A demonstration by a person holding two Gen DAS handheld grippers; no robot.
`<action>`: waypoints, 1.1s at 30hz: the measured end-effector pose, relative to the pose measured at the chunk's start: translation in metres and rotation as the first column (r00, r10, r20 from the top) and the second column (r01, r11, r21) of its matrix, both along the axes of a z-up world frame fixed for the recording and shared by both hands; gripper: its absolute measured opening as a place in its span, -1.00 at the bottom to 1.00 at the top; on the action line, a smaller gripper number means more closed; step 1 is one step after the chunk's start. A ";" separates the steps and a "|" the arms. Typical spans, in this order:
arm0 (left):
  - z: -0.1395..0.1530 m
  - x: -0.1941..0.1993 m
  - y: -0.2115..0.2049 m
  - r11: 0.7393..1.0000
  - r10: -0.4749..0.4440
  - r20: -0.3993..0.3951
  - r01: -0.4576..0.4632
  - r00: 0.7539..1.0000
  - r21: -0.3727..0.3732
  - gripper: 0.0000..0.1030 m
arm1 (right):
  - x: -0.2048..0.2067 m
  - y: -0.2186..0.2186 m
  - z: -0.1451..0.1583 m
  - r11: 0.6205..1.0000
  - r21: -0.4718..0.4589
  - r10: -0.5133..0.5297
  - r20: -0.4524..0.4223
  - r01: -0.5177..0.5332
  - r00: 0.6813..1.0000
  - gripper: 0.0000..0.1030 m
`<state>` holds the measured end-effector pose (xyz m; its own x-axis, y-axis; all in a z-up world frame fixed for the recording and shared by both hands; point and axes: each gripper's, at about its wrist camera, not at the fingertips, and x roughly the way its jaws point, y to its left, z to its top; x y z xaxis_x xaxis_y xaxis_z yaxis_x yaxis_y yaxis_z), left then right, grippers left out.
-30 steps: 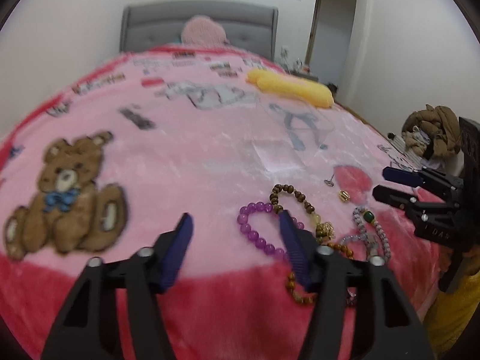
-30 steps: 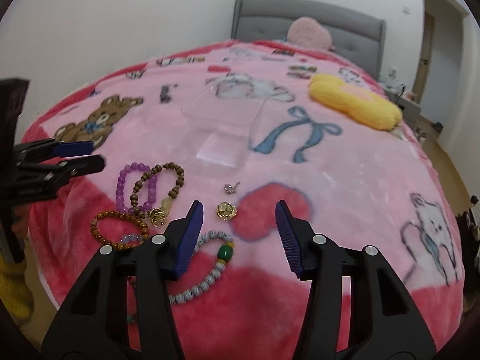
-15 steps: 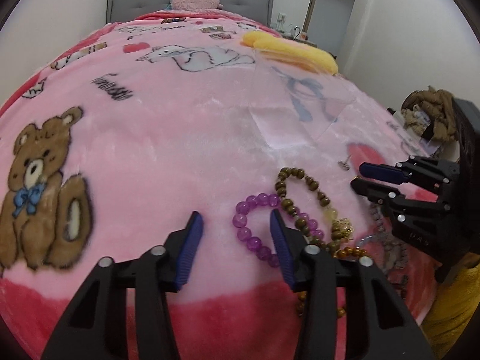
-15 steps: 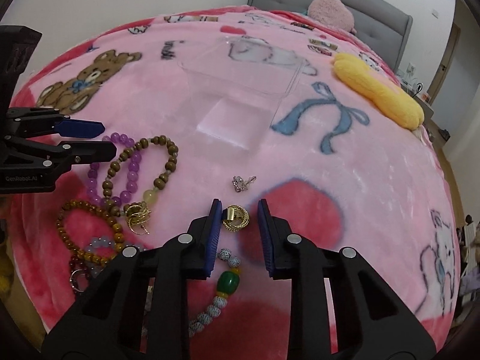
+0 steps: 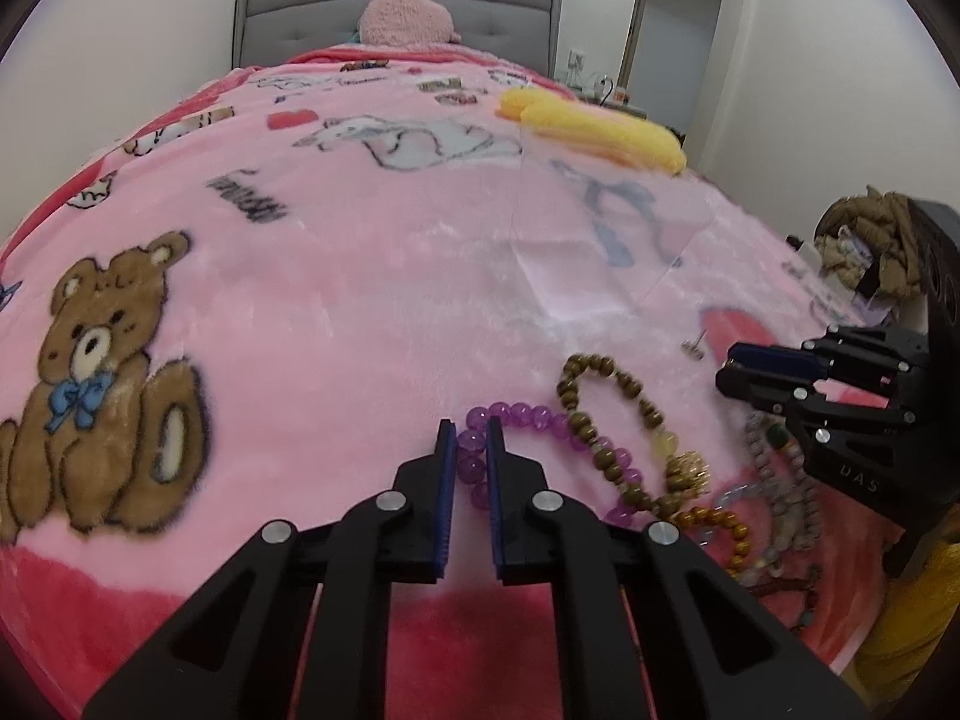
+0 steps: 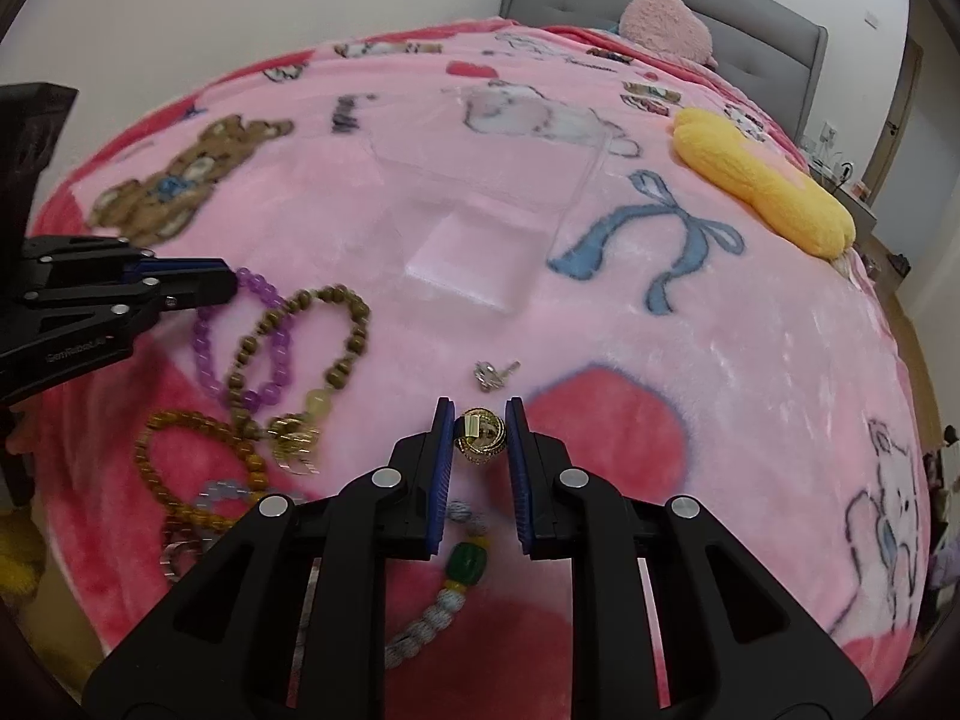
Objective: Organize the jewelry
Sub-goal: 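Grasp the purple bead bracelet with the left gripper while the right gripper grasps the gold charm, then carry the purple bracelet into the clear box and open the left gripper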
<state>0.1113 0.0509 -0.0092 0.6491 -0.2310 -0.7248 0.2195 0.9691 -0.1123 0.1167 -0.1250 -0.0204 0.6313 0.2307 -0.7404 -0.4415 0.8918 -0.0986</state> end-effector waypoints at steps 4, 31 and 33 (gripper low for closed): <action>0.019 -0.008 -0.001 0.999 -0.023 0.043 0.025 0.999 -0.041 -0.81 | -0.009 0.000 0.019 0.999 0.028 0.020 0.041 -0.022 0.999 -0.67; 0.128 0.066 -0.042 0.966 -0.092 0.235 0.144 0.968 -0.215 -0.81 | 0.058 -0.010 0.090 0.976 0.219 -0.003 0.059 -0.010 0.998 -0.67; 0.122 0.077 -0.045 0.965 -0.092 0.220 0.141 0.971 -0.221 -0.81 | 0.066 -0.010 0.087 0.976 0.216 -0.004 0.047 -0.006 0.999 -0.67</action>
